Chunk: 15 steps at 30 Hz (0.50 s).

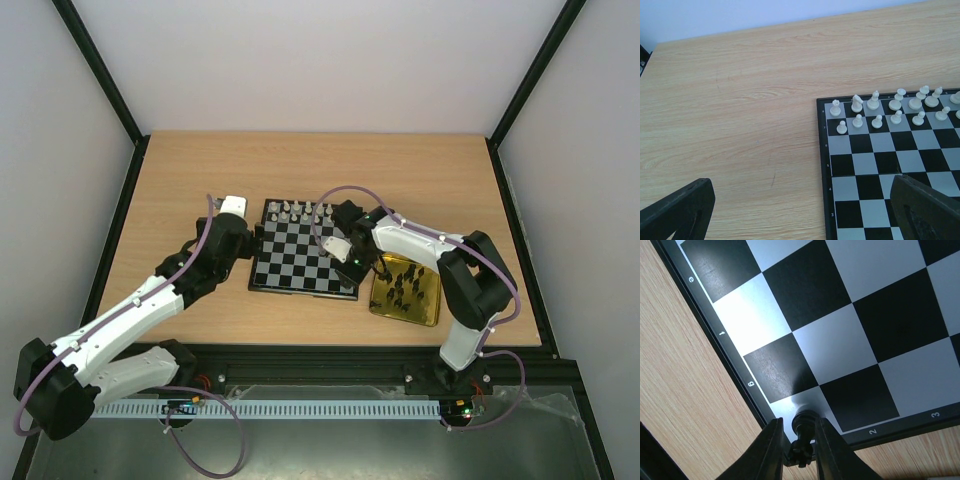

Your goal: Set up the chess pieces on the board

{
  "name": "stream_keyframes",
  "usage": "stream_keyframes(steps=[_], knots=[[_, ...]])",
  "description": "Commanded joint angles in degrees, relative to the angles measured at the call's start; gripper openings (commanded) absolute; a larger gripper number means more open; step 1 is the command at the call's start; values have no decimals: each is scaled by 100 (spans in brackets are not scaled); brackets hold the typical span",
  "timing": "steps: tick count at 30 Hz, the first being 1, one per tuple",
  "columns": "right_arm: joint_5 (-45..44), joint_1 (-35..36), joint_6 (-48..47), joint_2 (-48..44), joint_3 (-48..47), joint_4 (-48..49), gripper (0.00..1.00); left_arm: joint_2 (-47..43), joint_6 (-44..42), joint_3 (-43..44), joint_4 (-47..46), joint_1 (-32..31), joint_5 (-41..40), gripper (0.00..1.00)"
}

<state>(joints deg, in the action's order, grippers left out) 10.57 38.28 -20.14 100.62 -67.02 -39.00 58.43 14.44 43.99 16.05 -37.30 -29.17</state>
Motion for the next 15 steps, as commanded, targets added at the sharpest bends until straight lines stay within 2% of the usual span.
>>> stream_keyframes(steps=[1, 4, 8, 10, 11, 12, 13, 15], knots=[[152, 38, 10, -21, -125, -125, 19, 29, -4, 135, 100, 29, -115, 99], [208, 39, 17, 34, -159, -157, 19, 35, -3, 141, 106, 30, -115, 99], [312, 35, 19, -102, -269, -282, 28, 52, -11, 143, 101, 30, -87, 99], [262, 18, 46, -283, -333, -317, 44, 49, -11, 138, 85, 30, 5, 99], [219, -2, 76, -400, -363, -312, 56, 41, -15, 141, 64, 30, 84, 99], [195, -43, 104, -546, -399, -302, 85, 33, -14, 126, 34, 25, 163, 99], [169, -70, 122, -697, -408, -290, 100, 15, -19, 105, -9, 29, 229, 99], [-153, -75, 220, -1024, -271, -94, 99, 29, 155, 93, -43, 21, 306, 99]])
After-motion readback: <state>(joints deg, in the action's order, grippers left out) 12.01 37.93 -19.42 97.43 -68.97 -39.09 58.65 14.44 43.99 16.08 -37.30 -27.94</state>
